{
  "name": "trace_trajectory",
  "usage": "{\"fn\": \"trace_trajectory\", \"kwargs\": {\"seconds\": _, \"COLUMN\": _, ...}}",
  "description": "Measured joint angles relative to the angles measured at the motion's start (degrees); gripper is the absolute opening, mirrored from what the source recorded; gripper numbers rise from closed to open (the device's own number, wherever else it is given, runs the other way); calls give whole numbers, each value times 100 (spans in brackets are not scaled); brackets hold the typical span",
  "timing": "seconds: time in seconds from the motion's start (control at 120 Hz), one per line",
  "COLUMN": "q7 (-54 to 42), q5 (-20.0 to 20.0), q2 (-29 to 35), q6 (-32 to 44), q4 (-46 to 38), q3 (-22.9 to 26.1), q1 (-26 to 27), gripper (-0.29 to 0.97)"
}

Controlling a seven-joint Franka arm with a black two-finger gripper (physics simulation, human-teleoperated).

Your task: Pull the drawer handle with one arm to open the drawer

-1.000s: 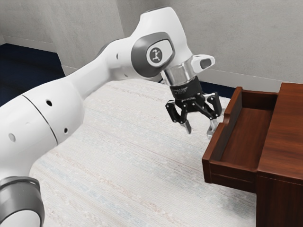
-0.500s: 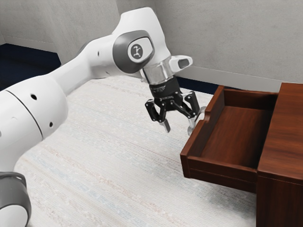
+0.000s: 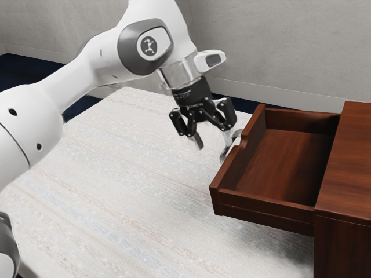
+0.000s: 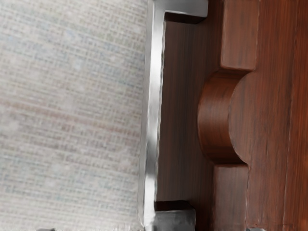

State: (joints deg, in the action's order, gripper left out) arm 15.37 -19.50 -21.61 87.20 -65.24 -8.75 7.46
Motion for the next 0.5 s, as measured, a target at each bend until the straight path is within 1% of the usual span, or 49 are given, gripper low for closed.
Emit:
{"fn": "trace_trajectory", "kwargs": {"seconds": 0.167, "q7": -38, "q5": 62, "q2": 428, "q6": -18, "q4": 13, "q3": -5, "q1": -31, "gripper": 59}}
{"fn": "trace_trajectory", "kwargs": {"seconds": 0.267, "q7": -89, "q5": -97, "q2": 515, "q6": -146, "q4": 12, "q3": -16, "q1": -91, "gripper": 63}}
{"fn": "trace_trajectory", "kwargs": {"seconds": 0.4, "q7": -556, "q5": -203, "q2": 609, "q6": -266, "q4": 25, "q3": -24, "q1": -82, "gripper": 65}}
{"fn": "trace_trajectory", "kwargs": {"seconds": 0.433, "q7": -619, "q5": -152, "q2": 648, "q6": -296, "q4": 26, "q3": -25, "q1": -83, "gripper": 65}}
{"fn": "trace_trajectory", "kwargs": {"seconds": 0.5, "q7": -668, "q5": 118, "q2": 726, "q6": -381, "q4": 92, "q3": -13, "q1": -54, "gripper": 66}}
